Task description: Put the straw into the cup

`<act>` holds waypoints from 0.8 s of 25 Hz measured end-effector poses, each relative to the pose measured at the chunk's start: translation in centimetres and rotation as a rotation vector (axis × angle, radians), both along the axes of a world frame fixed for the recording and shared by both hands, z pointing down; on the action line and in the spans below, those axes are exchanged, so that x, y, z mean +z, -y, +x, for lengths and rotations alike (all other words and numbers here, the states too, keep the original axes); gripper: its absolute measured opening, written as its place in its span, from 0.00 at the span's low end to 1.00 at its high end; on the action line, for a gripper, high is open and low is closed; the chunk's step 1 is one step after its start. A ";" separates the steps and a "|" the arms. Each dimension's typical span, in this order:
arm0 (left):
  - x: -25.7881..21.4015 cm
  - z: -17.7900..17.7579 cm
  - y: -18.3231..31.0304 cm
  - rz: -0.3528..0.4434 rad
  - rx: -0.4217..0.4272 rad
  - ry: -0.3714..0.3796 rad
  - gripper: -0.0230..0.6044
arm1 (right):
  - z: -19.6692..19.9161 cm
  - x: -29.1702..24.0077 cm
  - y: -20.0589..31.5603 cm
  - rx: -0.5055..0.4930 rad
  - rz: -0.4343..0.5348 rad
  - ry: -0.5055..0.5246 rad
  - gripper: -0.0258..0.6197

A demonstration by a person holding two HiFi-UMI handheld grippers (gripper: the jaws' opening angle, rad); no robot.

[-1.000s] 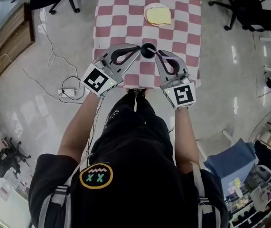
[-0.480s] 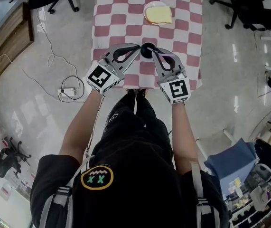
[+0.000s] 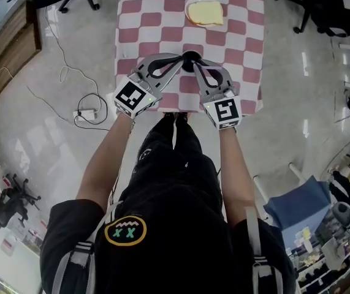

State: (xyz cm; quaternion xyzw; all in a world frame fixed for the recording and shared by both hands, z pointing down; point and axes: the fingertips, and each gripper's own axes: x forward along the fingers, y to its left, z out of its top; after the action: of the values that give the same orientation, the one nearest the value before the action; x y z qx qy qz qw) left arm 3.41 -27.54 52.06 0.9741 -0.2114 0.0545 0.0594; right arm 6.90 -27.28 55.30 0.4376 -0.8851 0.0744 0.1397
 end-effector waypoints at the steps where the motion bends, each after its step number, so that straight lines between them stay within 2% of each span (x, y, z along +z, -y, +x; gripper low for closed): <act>1: 0.1 0.2 0.0 0.001 0.005 0.001 0.07 | 0.0 0.4 0.0 -0.001 -0.005 -0.002 0.13; 20: 0.8 0.9 -0.9 0.002 0.010 0.012 0.07 | 0.1 3.3 -0.4 0.001 -0.035 -0.030 0.13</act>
State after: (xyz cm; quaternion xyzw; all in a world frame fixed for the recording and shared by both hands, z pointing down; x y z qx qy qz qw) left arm 4.28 -26.68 52.86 0.9748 -0.2070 0.0604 0.0567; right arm 7.04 -26.90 58.56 0.4368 -0.8812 0.0833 0.1605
